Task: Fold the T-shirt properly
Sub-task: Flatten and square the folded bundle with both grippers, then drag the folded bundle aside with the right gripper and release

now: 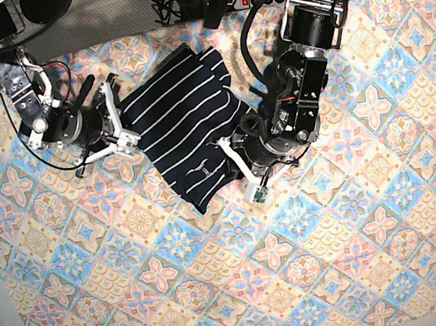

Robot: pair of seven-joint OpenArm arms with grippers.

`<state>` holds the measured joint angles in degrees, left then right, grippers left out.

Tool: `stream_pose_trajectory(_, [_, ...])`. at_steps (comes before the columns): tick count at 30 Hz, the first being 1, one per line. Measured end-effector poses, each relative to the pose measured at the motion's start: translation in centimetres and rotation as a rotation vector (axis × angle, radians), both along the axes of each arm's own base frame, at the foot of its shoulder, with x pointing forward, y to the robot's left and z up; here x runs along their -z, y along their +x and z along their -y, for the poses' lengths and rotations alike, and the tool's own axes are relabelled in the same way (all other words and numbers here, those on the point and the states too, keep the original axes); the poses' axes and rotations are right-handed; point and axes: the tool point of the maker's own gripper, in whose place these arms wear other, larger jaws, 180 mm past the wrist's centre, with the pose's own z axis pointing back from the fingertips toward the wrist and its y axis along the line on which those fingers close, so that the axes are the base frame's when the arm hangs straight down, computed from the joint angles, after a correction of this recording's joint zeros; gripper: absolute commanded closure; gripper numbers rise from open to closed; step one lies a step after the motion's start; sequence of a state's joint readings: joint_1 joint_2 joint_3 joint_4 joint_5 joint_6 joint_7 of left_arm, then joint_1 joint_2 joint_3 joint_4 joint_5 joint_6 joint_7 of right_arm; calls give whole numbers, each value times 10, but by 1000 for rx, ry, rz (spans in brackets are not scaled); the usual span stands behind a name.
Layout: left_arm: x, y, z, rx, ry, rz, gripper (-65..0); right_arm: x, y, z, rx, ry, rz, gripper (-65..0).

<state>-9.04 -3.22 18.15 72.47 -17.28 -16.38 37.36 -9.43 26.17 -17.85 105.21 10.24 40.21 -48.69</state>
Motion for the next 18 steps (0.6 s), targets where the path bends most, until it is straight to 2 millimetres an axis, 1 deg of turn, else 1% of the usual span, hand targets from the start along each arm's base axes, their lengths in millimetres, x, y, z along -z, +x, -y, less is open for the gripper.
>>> stream_pose_trajectory(1, [-8, 3, -1, -26, -11, 28, -53, -6, 1, -4, -11, 10, 19, -49])
stream_pose_trajectory(3, [-22, 6, -16, -90, -23, 70, -53, -16, 3, -12, -23, 25, 48, -49])
stream_pose_trajectory(5, [-38, 8, -40, -166, -41, 115, -53, -18, 2, -26, -32, 49, 52, -49])
stream_pose_trajectory(6, [-42, 5, -50, -196, -42, 122, -53, -16, -1, -34, -40, 63, 46, -50])
stream_pose_trajectory(8, [-51, 2, -77, -278, -46, 149, -53, -15, -7, -56, -67, 102, 32, -50])
stream_pose_trajectory(10, [-56, -8, -105, -340, -28, 164, -53, -20, -12, -82, -110, 157, 24, -50])
stream_pose_trajectory(13, [-52, -32, -140, -433, -1, 152, -53, -30, -7, -111, -144, 210, 47, -51])
stream_pose_trajectory(15, [-46, -48, -152, -466, 10, 126, -53, -36, -1, -128, -146, 247, 59, -51])
stream_pose_trajectory(18, [-46, -65, -163, -512, 10, 114, -53, -32, 2, -149, -154, 290, 29, -51])
